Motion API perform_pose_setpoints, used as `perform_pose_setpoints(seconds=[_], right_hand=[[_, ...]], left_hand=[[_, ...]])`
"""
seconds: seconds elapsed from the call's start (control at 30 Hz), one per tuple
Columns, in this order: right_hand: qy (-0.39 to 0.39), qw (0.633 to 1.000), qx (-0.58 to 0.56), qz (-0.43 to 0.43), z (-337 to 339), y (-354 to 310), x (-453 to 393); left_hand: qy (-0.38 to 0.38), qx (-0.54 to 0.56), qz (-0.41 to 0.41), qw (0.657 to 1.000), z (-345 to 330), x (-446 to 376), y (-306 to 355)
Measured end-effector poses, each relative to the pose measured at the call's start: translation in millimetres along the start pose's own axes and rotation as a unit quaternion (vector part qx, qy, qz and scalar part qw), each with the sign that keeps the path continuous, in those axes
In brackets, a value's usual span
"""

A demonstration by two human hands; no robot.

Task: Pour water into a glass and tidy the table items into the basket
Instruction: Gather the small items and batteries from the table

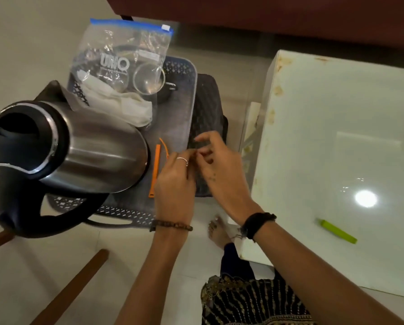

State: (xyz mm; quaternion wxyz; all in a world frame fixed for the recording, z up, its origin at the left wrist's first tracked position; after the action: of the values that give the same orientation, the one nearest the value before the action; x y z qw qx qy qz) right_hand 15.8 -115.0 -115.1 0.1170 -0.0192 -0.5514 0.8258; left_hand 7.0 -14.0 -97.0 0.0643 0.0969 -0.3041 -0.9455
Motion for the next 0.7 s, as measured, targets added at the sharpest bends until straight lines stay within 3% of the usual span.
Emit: perform_pose_setpoints(seconds=[0.1, 0.23, 0.33, 0.4, 0.53, 0.7], right_hand=[[0.021, 0.999, 0.002, -0.035, 46.6, 32.0, 13.8], [0.075, 0.989, 0.066, -0.11, 127.0, 97.2, 40.3], [0.096, 0.972, 0.153, -0.151, 190.7, 146.6, 70.8], [0.064, 0.962, 0.224, -0.142, 214.5, 170.1, 90.5], [-0.071, 0.936, 0.329, -0.098, 228.1, 214.2, 122.0], [-0.061, 0.942, 0.323, -0.065, 258.8, 244.5, 123.9]], left_hand=[[-0.038, 0.05, -0.026, 0.998, -27.5, 22.9, 34.5], [-0.172, 0.092, -0.054, 0.979, -92.8, 68.7, 85.4], [-0.283, 0.063, -0.121, 0.949, -154.4, 107.0, 134.1], [-0.325, 0.025, -0.171, 0.93, -192.6, 122.7, 162.3], [-0.353, -0.006, -0.276, 0.894, -258.3, 136.6, 220.7], [-0.335, -0.074, -0.451, 0.824, -314.6, 143.3, 280.1]])
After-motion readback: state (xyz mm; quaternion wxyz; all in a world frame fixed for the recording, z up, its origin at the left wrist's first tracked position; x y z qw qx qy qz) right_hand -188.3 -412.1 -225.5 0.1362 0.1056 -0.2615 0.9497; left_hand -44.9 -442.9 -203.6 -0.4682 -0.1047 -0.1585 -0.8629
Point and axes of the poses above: each hand's wrist, its own x-axis away from the middle knuckle, its own z-axis out of the back of the hand, y = z × x, the point moved 9 cm from there along -x, towards the middle knuckle, and after that the axes turned 12 degrees about y, right-handed, at the moved point
